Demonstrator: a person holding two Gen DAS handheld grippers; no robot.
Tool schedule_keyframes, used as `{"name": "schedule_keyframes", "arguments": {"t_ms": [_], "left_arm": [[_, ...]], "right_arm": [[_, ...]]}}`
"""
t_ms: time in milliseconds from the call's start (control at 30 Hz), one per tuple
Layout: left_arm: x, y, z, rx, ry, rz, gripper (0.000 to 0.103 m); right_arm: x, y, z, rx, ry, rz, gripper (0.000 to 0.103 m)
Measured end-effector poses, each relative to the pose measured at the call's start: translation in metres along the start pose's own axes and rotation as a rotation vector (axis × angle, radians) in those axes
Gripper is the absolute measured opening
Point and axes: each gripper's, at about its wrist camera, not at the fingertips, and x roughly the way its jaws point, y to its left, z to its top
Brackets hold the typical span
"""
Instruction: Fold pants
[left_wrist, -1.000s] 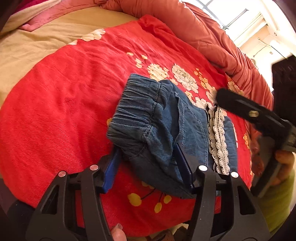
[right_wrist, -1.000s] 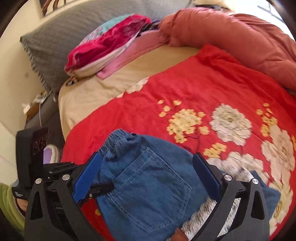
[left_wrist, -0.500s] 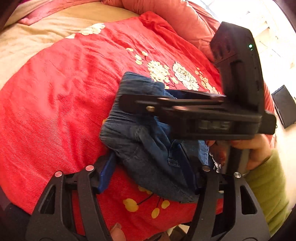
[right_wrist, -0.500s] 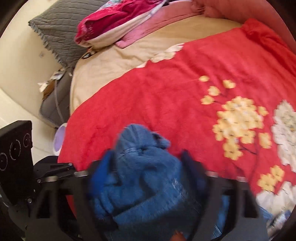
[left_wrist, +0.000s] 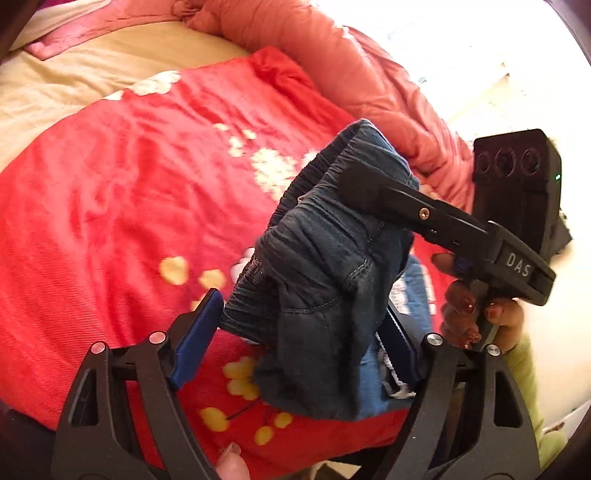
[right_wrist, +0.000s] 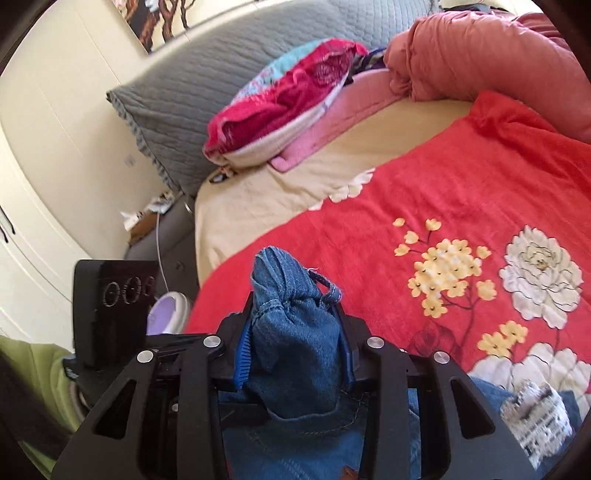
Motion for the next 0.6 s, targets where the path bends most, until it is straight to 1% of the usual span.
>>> {"name": "schedule_keyframes", "arguments": {"t_ms": [67, 133, 233, 333, 433, 500, 533, 567, 600], "left_arm": [[0.0, -0.008, -0.002, 0.023, -0.005, -0.019, 0.074], [-0.001, -0.014, -0.003, 0.032, -0.017, -0.022, 0.074], [-0.001, -0.014, -0.002, 0.01, -0.031, -0.042, 0.074], [-0.005, -0.014, -0.004, 0.0, -0.05, -0.059, 0.081], [-0.007, -0.024, -0.008, 0.042, -0.036, -0.116, 0.082], [-0.002, -0.035, -0.011, 0.057, -0.019, -0.155, 0.075], [0.001, -0.043, -0.013, 0.069, -0.01, -0.16, 0.064], [0.006, -0.049, -0.014, 0.078, -0.003, -0.153, 0.056], [0.01, -0.056, -0.015, 0.088, 0.007, -0.151, 0.053]], "right_arm": [[-0.008, -0.001, -0.002, 0.007, -0.015, 0.004, 0.035], [-0.016, -0.003, -0.005, 0.015, -0.03, 0.002, 0.035], [-0.027, -0.002, -0.01, 0.019, -0.052, -0.002, 0.034], [-0.041, -0.004, -0.015, 0.026, -0.084, -0.001, 0.034], [-0.054, -0.009, -0.021, 0.038, -0.109, -0.002, 0.034], [-0.065, -0.012, -0.026, 0.041, -0.124, -0.01, 0.034], [-0.07, -0.014, -0.028, 0.041, -0.131, -0.018, 0.034], [-0.076, -0.017, -0.03, 0.045, -0.142, -0.028, 0.034], [-0.084, -0.021, -0.033, 0.056, -0.154, -0.033, 0.034]]}}
